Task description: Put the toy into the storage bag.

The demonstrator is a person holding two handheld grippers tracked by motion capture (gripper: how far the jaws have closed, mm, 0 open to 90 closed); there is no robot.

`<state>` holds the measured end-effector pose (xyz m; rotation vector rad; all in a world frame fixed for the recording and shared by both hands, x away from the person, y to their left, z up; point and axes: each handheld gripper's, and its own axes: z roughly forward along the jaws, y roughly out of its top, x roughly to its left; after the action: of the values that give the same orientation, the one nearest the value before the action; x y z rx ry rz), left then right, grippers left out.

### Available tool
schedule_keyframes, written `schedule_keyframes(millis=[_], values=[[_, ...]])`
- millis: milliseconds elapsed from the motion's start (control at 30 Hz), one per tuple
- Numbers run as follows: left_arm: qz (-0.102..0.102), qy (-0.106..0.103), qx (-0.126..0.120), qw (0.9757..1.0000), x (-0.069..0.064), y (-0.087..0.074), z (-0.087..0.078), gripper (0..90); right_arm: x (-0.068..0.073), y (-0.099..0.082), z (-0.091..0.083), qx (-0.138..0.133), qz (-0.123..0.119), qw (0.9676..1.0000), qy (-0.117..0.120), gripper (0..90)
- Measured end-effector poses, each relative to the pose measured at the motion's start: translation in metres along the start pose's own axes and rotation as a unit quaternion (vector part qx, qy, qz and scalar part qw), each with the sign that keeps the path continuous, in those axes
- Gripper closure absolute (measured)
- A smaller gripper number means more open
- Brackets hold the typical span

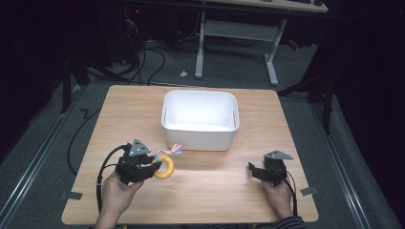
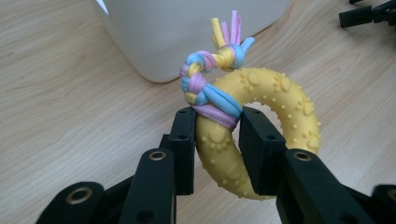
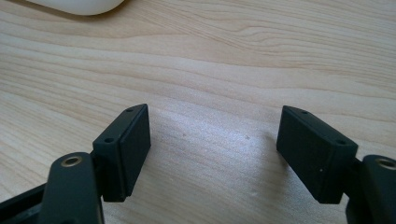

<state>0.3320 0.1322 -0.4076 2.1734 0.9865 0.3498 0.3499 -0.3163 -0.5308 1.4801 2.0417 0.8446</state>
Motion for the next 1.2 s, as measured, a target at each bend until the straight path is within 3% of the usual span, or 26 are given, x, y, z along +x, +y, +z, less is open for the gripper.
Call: schedule_keyframes(millis=[867, 1200], values=[[-0.005, -0.01, -0.037, 0.9993, 0.016, 0.045, -0.027, 67.3, 0.0, 0.0, 0.0, 0.0, 0.001, 1.0, 0.0, 26.1], [-0.006, -0.015, -0.03, 0.9994, 0.019, 0.057, -0.027, 67.3, 0.0, 0.0, 0.0, 0.0, 0.001, 1.0, 0.0, 26.1]])
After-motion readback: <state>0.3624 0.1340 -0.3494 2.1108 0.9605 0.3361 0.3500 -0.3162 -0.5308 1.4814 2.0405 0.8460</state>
